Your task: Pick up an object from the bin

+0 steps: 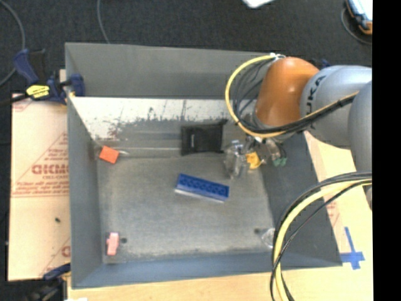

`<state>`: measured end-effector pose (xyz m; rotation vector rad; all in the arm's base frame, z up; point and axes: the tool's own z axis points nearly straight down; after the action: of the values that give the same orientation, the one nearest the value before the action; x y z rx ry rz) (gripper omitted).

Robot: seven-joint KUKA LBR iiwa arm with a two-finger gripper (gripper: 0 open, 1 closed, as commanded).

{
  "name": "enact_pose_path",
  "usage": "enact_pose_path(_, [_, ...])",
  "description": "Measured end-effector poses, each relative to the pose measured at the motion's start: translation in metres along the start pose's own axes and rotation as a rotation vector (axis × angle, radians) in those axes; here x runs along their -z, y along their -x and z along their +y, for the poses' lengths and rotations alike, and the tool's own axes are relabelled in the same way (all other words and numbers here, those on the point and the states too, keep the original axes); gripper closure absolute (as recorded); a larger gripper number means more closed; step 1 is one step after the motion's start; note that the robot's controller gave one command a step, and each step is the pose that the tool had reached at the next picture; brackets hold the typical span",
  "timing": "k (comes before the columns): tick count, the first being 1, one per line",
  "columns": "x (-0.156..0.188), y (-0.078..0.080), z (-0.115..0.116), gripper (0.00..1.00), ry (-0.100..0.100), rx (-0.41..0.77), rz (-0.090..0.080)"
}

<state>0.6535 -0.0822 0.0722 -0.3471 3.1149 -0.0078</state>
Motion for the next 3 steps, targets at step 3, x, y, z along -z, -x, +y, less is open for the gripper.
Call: enact_pose_path(3, [0.000, -0.024, -0.061, 0.00, -0.003, -0.072, -0.002])
